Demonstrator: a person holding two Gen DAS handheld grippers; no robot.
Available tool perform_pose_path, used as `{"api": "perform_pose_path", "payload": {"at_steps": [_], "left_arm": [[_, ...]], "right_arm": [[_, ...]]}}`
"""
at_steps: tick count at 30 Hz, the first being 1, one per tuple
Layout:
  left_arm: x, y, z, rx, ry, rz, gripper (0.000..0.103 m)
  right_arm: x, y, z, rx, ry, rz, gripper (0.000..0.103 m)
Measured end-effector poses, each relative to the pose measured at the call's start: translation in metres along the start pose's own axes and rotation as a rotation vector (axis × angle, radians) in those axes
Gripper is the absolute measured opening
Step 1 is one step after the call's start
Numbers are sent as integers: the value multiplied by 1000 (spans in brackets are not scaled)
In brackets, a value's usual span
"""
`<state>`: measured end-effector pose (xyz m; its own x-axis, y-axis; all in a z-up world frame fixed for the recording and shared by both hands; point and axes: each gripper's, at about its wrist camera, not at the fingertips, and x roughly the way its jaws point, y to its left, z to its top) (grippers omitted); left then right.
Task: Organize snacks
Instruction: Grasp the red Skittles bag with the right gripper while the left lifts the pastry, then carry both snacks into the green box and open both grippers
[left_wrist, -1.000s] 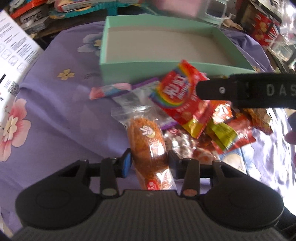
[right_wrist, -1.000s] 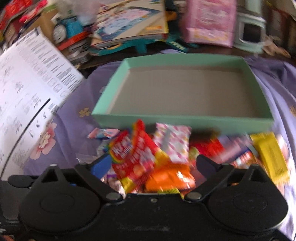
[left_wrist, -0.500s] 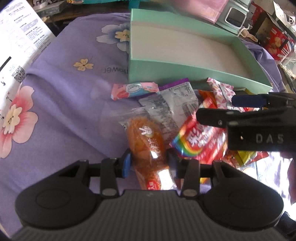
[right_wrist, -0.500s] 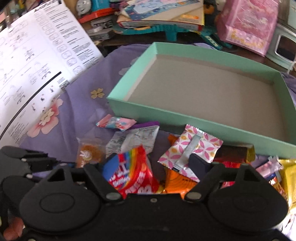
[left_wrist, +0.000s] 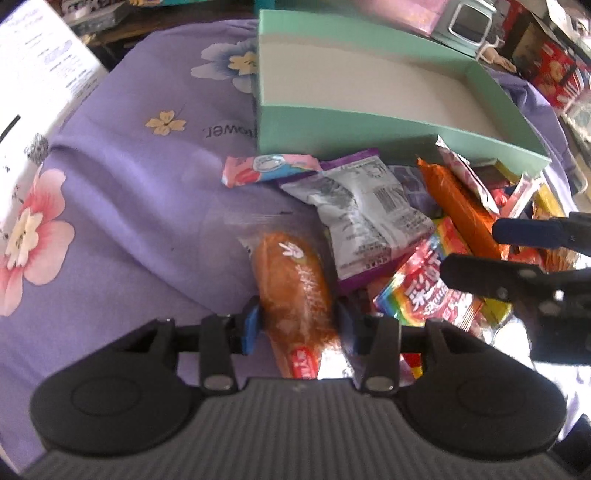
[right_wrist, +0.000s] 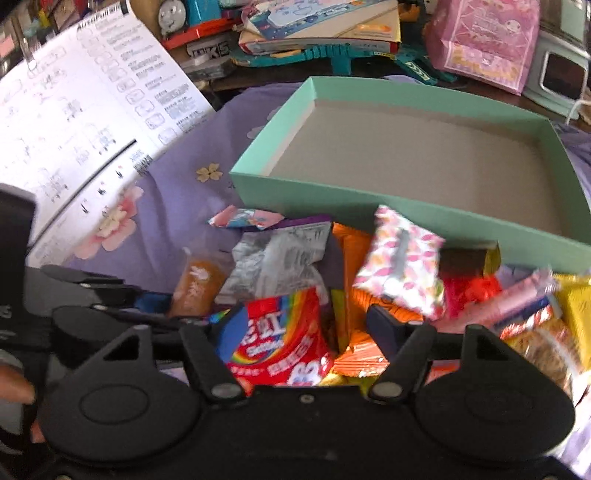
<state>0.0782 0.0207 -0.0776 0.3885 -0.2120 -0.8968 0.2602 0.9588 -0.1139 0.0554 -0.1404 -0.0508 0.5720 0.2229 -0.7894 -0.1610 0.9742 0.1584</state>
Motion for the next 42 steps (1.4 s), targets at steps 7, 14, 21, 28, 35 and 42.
{"api": "perform_pose_path", "payload": {"at_steps": [7, 14, 21, 28, 35, 42], "left_arm": [[-1, 3, 0, -3, 5, -13, 42], [-11, 18, -5, -2, -3, 8, 41], [-8, 26, -10, -6, 0, -4, 41], [-9, 23, -12, 2, 0, 12, 42], [-15, 17, -19, 10, -14, 49, 39], [-36, 10, -20, 4, -54, 54, 38]], "right_arm": [[-6, 6, -7, -21, -10, 59, 73], [-2, 21, -8, -58, 20, 83, 74], [14, 26, -26, -40, 79, -1, 90], [29, 38, -37, -74, 69, -77, 69], [11, 21, -36, 25, 59, -57, 57], [-24, 9, -32, 48, 7, -12, 57]]}}
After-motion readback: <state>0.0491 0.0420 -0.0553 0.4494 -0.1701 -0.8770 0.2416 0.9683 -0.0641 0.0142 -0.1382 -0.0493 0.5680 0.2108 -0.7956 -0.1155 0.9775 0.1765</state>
